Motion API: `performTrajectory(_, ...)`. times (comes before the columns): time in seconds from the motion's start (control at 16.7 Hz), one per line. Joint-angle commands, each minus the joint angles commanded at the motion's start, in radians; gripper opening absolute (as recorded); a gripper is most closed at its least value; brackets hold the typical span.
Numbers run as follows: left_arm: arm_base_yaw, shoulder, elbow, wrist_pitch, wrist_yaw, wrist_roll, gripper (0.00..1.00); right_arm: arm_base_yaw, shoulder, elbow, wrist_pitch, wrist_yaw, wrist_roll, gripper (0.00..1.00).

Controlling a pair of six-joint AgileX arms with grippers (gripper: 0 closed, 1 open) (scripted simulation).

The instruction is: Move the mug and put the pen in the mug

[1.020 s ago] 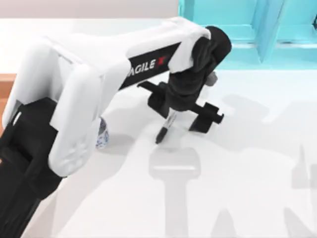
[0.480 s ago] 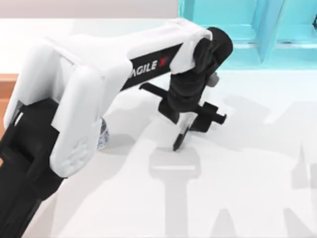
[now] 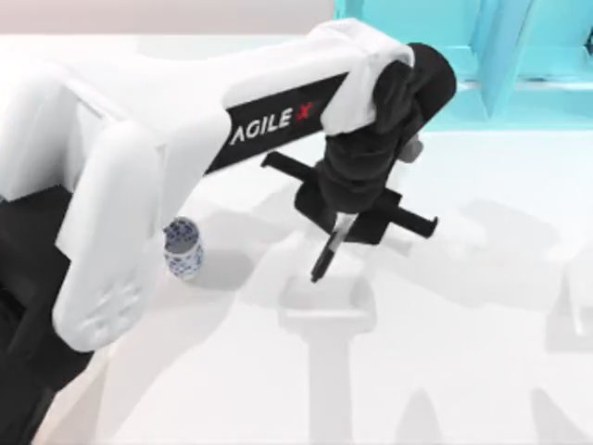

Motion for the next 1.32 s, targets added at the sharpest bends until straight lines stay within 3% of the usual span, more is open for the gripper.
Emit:
performTrajectory(0.36,-0.086,-0.226,-0.149,-0.087,-0.006,-0.095,0.00,0.000,0.000,0.000,0.000,0.000,0.000,1.00)
performTrajectory(0.78,-0.090,-0.251,-0.170,-0.084,-0.009,-0.100,0.00,0.000,0.000,0.000,0.000,0.000,0.000,1.00)
performTrajectory(1.02,-0.074,-0.321,-0.282,0.055,-0.025,-0.071,0.00,0.000,0.000,0.000,0.000,0.000,0.000,1.00)
performTrajectory(1.32,-0.018,-0.474,-0.576,0.417,-0.045,-0.011,0.00,0.000,0.000,0.000,0.000,0.000,0.000,1.00)
